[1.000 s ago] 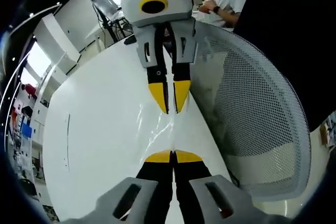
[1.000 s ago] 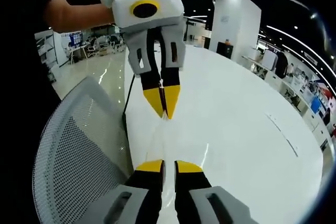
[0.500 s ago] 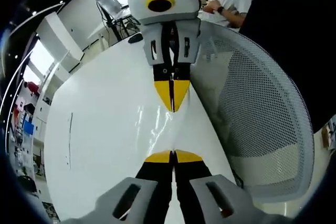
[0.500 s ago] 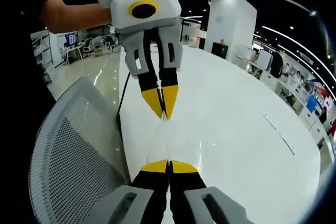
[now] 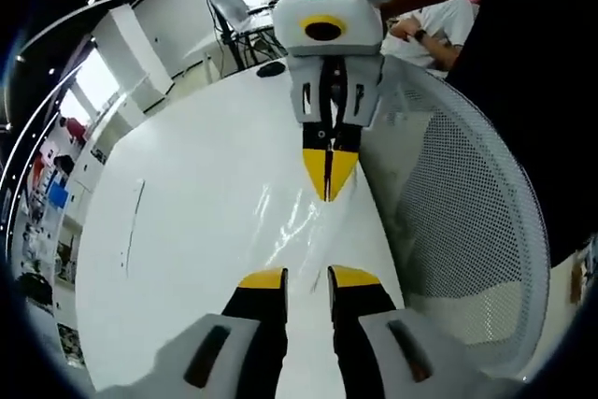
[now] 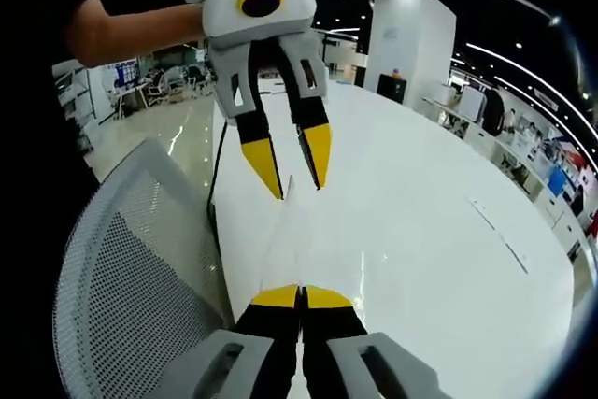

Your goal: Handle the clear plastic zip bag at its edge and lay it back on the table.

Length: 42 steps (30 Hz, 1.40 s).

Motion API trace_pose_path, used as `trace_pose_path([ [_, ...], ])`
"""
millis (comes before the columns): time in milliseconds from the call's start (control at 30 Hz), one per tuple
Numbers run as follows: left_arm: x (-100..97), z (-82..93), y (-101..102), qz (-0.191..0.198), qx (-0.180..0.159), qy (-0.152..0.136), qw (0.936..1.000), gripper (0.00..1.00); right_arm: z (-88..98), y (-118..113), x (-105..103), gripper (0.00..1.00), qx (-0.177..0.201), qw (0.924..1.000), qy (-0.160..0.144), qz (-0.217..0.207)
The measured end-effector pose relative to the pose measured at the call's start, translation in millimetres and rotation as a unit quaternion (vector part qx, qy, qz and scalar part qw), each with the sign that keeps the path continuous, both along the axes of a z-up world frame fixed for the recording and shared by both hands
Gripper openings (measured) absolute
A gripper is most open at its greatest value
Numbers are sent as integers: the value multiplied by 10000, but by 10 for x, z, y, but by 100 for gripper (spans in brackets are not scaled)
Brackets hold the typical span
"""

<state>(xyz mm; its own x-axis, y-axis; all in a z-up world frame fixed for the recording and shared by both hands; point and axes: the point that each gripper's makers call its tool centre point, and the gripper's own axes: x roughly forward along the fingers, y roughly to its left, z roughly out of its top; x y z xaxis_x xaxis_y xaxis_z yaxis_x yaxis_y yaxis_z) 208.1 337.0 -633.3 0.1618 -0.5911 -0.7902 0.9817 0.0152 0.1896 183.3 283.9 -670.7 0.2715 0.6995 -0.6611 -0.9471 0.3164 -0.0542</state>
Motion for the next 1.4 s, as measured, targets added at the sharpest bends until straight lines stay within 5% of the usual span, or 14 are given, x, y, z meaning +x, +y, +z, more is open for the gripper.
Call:
trace_pose_path([
  [200,76,104,116,495,-167,-225,9984,25,20,4,41,0,64,9999,14,-82],
  [433,99,95,323,1347,-169,-84,9907,30,23,-17,68,0,84,9999,19,-138],
  [567,98,83,381,1506,-97,-99,9885,32,23,-27,88,0,102,9998,23,-182],
  [1000,-17,-1,250,2166,-512,327,9744,29,45,-24,138,0,195,9992,15,-336],
  [1167,-5,17,172,2541,-881,444,9621,31,45,-26,154,0,231,9989,3,-414],
  [1333,24,14,130,3108,-1320,645,9391,32,44,-32,175,0,250,9984,-36,-511],
  [1400,21,11,119,3130,-1346,639,9380,32,43,-29,174,0,253,9983,-34,-519],
])
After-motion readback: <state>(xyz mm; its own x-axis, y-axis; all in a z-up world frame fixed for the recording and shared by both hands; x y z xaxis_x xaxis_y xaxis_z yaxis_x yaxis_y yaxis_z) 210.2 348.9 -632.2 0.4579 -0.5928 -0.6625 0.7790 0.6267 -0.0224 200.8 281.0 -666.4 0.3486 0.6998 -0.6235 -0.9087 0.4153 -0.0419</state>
